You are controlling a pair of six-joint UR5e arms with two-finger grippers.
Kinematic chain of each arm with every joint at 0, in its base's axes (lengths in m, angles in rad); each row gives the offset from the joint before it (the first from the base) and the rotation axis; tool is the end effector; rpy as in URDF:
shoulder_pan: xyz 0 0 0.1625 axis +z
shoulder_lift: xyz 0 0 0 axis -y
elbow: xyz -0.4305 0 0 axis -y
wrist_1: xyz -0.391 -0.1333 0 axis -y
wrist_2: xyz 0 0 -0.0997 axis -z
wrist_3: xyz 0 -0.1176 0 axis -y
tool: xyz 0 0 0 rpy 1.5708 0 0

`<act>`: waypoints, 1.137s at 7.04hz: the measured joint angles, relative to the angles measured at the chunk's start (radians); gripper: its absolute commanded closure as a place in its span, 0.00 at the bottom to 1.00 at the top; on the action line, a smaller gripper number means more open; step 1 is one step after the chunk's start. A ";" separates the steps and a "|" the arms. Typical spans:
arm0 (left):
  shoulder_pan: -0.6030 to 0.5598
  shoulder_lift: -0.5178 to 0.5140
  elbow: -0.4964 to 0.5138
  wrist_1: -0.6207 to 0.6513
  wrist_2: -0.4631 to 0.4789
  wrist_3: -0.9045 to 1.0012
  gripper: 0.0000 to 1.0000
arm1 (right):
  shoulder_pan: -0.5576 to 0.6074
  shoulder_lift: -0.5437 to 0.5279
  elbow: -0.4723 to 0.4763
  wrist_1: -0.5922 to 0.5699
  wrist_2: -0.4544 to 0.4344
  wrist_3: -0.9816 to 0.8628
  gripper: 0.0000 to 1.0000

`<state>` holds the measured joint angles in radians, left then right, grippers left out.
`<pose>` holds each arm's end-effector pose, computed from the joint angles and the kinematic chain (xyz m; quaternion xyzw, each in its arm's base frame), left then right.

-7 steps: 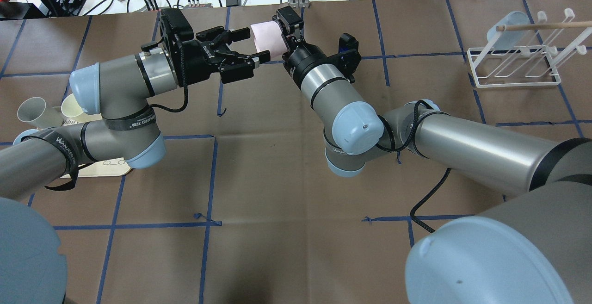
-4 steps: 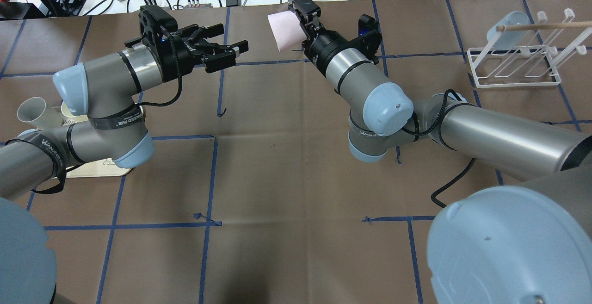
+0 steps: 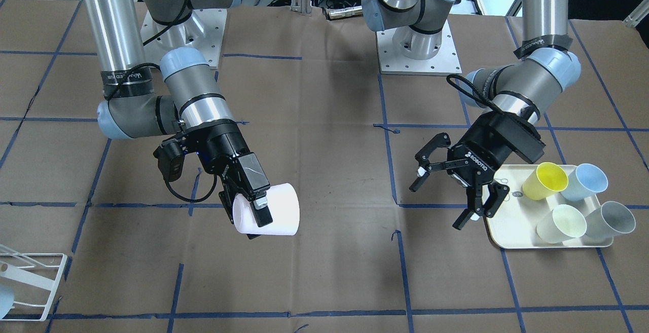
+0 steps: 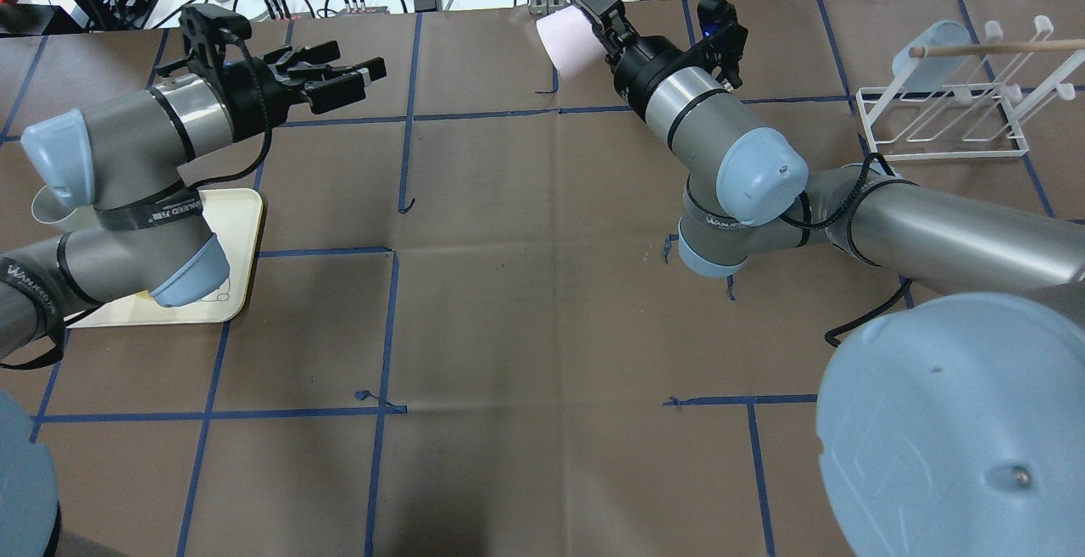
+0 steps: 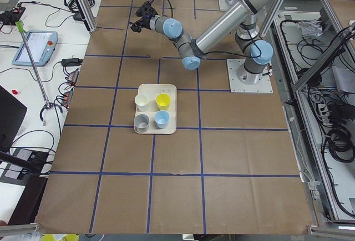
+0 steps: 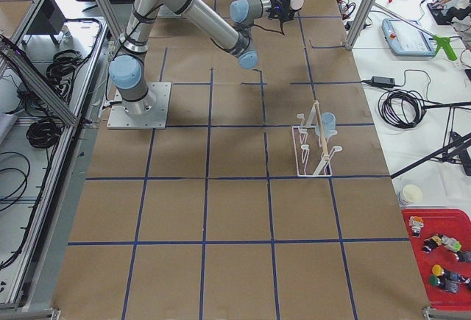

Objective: Transfer IKEA cup to right arm and place on rack

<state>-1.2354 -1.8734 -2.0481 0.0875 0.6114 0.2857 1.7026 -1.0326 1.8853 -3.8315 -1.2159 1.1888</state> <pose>-0.0450 -0.5684 0.3321 -0.1762 -0.8076 0.4868 0.2825 0.2519 -0.5748 0.3182 0.2797 0.7055 -0.4207 0.4970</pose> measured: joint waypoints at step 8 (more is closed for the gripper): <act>-0.032 0.160 0.277 -0.899 0.595 -0.097 0.01 | -0.284 -0.057 0.005 0.187 0.261 -0.947 0.72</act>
<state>-1.2679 -1.7137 -1.7711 -0.8110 1.2063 0.1883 1.4184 -1.0900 1.8899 -3.6449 -0.9547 0.2422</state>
